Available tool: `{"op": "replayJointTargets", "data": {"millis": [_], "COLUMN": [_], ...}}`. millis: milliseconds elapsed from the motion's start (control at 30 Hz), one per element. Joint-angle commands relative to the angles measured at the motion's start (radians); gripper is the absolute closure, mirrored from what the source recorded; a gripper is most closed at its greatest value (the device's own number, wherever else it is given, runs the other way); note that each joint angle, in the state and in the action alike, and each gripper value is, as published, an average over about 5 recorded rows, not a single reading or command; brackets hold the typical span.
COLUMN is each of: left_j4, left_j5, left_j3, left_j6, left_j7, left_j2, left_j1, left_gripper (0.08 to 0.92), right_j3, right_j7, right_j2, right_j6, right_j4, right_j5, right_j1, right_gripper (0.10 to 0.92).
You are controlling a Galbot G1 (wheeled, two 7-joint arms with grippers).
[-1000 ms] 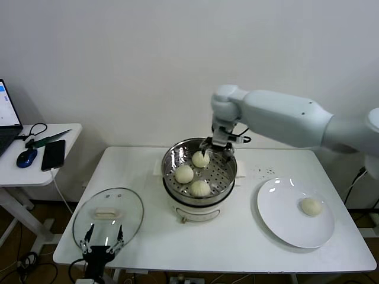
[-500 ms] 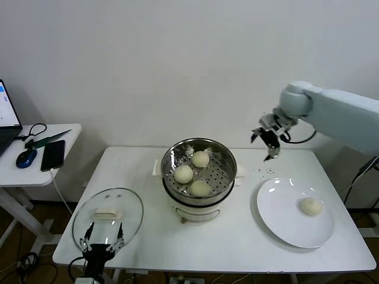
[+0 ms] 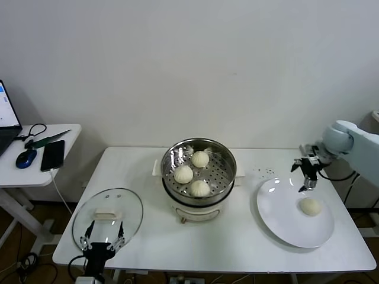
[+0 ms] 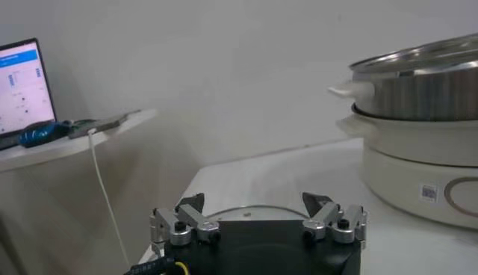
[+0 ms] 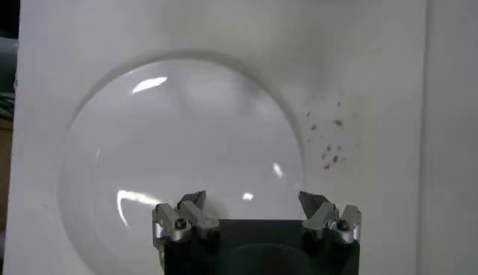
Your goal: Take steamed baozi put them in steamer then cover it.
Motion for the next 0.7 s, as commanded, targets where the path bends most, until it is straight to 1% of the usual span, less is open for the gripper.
{"op": "replayJointTargets", "data": {"millis": [33, 300, 700], "left_j4": [0.001, 0.004, 0.016], "left_j5": [0.01, 0.024, 0.028], "left_j3": [-0.001, 0.009, 0.003], "left_j6": [0.002, 0.003, -0.011], "left_j7": [-0.002, -0.004, -0.004], "left_j2": [-0.004, -0.016, -0.019], "left_j1": [0.007, 0.006, 0.019], "left_gripper": [0.177, 0.177, 0.177], "right_j3": [0.193, 0.232, 0.256], "right_j7": [-0.015, -0.018, -0.007], "right_j2": [-0.056, -0.021, 0.043], "right_j6": [0.005, 0.036, 0.048], "right_j4": [-0.082, -0.13, -0.177], "right_j5": [-0.119, -0.171, -0.197], "right_j1": [-0.247, -0.271, -0.28], "right_gripper": [0.203, 0.203, 0.203]}}
